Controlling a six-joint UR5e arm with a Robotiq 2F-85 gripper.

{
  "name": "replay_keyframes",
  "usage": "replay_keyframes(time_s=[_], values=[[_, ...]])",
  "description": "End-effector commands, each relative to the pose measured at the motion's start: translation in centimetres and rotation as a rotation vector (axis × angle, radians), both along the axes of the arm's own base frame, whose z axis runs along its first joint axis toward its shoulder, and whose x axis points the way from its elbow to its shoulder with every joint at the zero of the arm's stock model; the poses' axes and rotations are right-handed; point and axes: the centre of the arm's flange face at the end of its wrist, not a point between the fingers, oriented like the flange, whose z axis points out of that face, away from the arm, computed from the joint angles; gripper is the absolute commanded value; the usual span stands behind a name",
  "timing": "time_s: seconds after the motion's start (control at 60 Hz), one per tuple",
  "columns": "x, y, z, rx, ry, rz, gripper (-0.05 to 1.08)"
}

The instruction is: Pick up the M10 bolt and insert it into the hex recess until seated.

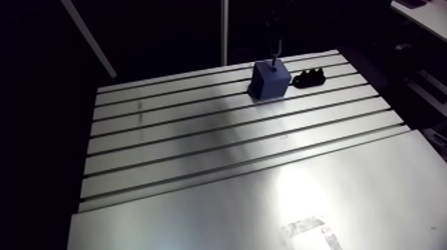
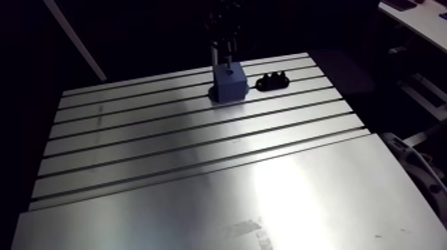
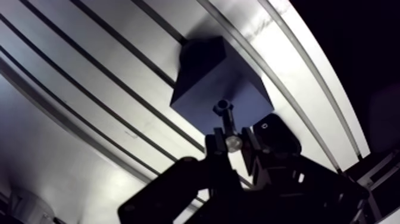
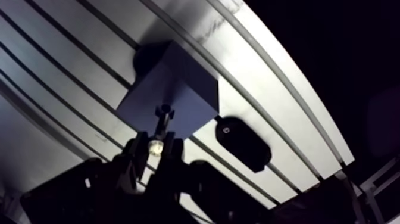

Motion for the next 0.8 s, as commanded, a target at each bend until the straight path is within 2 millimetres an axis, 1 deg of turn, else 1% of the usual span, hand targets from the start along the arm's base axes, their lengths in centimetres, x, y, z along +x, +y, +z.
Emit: replay_keyframes(time_s=[0.017, 0.283, 0.8], values=[[0.09, 0.02, -0.34, 0.001, 0.006, 0.004, 1.04], [0.32, -0.05, -0.74, -0.003, -0.002, 0.004, 1.04], [0.32, 0.05, -0.75, -0.002, -0.001, -0.001, 1.04]])
